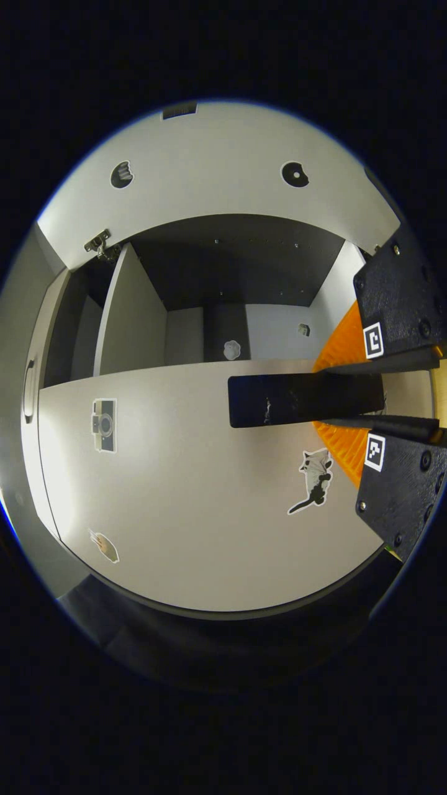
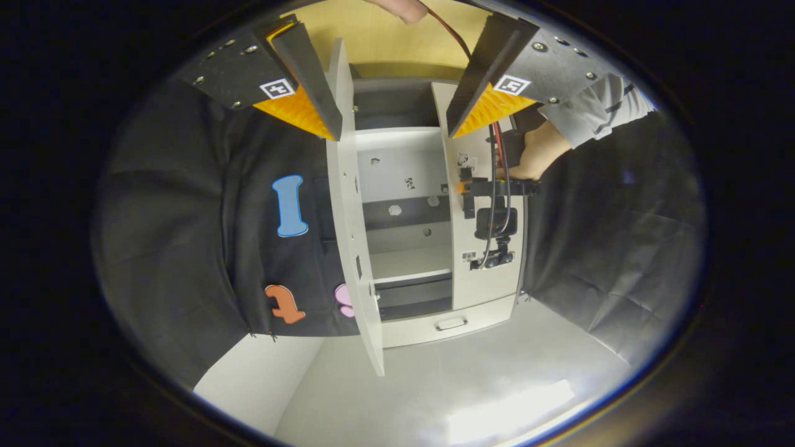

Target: Open the right door of the double-door shoe cabinet with the right hand, and open the left door with the left hand.

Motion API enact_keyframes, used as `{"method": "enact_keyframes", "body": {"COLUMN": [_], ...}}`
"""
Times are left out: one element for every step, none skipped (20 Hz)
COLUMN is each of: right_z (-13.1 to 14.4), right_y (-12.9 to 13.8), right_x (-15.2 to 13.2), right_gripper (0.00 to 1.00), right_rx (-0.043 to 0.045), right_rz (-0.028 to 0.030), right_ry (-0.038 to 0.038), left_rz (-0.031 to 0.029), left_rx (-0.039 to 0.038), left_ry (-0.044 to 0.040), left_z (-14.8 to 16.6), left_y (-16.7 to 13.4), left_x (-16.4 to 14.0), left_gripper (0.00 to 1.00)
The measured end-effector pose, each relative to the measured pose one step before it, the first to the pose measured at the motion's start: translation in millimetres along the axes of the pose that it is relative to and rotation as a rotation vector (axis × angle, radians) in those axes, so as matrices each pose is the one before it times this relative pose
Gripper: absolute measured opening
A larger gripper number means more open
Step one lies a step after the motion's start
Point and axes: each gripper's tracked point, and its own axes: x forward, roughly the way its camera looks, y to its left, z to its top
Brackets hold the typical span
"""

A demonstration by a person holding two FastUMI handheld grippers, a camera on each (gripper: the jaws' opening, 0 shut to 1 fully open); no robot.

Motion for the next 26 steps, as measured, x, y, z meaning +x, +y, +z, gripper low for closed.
{"method": "enact_keyframes", "body": {"right_z": [0.41, -0.29, 0.42, 0.08, -0.28, -0.02, -2.01, -0.61, -0.65, -2.47, -0.53, -0.93, -0.57, -1.64, -0.36, -1.02, -0.33, 0.51, -0.99, -0.56, -0.75, -2.04, -1.03, -0.23, -0.72, -1.74], "right_y": [0.80, 1.21, 0.40, 0.05, 1.00, 1.02, 1.72, 1.61, 1.72, 0.56, 2.05, 2.53, 0.77, 0.89, 0.65, 1.26, 1.78, -1.23, 1.02, 0.69, 1.45, 0.83, 0.77, 0.36, 0.46, -0.52], "right_x": [0.60, 0.18, 0.21, -0.05, 1.60, 0.44, 0.04, 0.81, 0.11, 1.29, 0.04, 0.60, 0.24, 0.71, 0.46, -0.92, -0.70, 2.67, 1.36, 0.39, -0.66, -2.56, -1.43, 0.04, 0.03, 0.71], "right_gripper": [1.00, 1.00, 1.00, 1.00, 1.00, 0.97, 1.00, 1.00, 1.00, 1.00, 1.00, 1.00, 1.00, 1.00, 1.00, 1.00, 0.97, 0.97, 0.97, 0.97, 1.00, 0.97, 0.97, 0.97, 0.97, 1.00], "right_rx": [0.00054, -0.00035, -0.00061, -0.00154, -0.00244, -0.00297, -0.00302, -0.00203, -0.00251, -0.00172, -0.00161, -0.00211, -0.00234, -0.00226, -0.00234, -0.00219, 0.00063, 0.00200, 0.00380, 0.00294, 0.00145, 0.00158, 0.00168, 0.00427, 0.00363, 0.00411], "right_rz": [0.00147, 0.00186, -0.00078, -0.00202, 0.00034, 0.00124, 0.00140, -0.00001, 0.00052, 0.00120, 0.00214, 0.00181, -0.00084, -0.00253, -0.00341, -0.00160, 0.00026, 0.00250, 0.00171, 0.00163, 0.00043, 0.00044, 0.00154, 0.00095, 0.00063, -0.00178], "right_ry": [0.00089, 0.00016, 0.00050, 0.00021, -0.00053, 0.00167, 0.00274, 0.00220, 0.00280, 0.00352, 0.00273, 0.00240, 0.00289, 0.00220, 0.00228, 0.00232, 0.00033, -0.00094, 0.00021, 0.00099, 0.00085, -0.00050, -0.00053, -0.00165, -0.00034, 0.00193], "left_rz": [-0.00178, 0.00013, -0.00037, -0.00327, -0.00447, -0.00535, -0.00105, 0.00182, 0.00054, -0.00258, -0.00602, -0.00636, -0.00729, -0.00684, -0.00521, -0.00486, -0.00440, -0.00462, -0.00259, -0.00097, -0.00097, -0.00001, -0.00202, -0.00445, -0.00507, -0.00443], "left_rx": [-0.00165, 0.00206, 0.00667, -0.00181, -0.00752, -0.00861, -0.00684, -0.00075, 0.00226, 0.00017, -0.00296, -0.00662, -0.00359, -0.00769, -0.00815, 0.00125, 0.00090, 0.00342, -0.00335, -0.00463, -0.00613, 0.00199, 0.00622, 0.00331, -0.00187, 0.00157], "left_ry": [0.00147, 0.00168, 0.00841, 0.00012, 0.00283, 0.00057, 0.00041, 0.00323, 0.00310, 0.00097, -0.00260, 0.00000, -0.00128, -0.00059, -0.00565, 0.00015, -0.00098, 0.00290, 0.00222, 0.00469, 0.00270, 0.00175, 0.00149, 0.00086, 0.00021, 0.00266], "left_z": [0.38, -0.02, -0.69, 0.89, 0.02, -0.49, -0.08, -0.27, -1.12, -0.18, 1.10, -1.10, 0.23, -0.31, 1.88, -0.81, -0.27, -0.20, 0.69, 0.10, 0.18, -0.28, 0.15, -0.19, 0.13, -0.08], "left_y": [0.13, 0.25, 0.05, -0.40, -0.59, 0.21, 0.36, 0.63, 0.22, 0.02, 0.48, -0.08, 0.21, 0.77, 2.24, 2.35, 2.49, 0.64, 1.20, 1.17, 1.77, 0.83, 1.32, 1.43, 1.69, 2.51], "left_x": [-1.33, -0.91, -1.81, -3.22, -2.84, -3.21, -3.84, -4.76, -2.63, -1.80, -2.77, -4.52, -5.35, -7.78, -7.81, -5.14, -4.55, -4.37, -5.56, -4.92, -5.62, -4.98, -4.36, -4.76, -5.76, -5.96], "left_gripper": [0.28, 0.28, 0.26, 0.26, 0.24, 0.24, 0.24, 0.24, 0.24, 0.24, 0.24, 0.24, 0.24, 0.24, 0.24, 0.24, 0.24, 0.24, 0.24, 0.25, 0.24, 0.24, 0.24, 0.24, 0.24, 0.24]}}
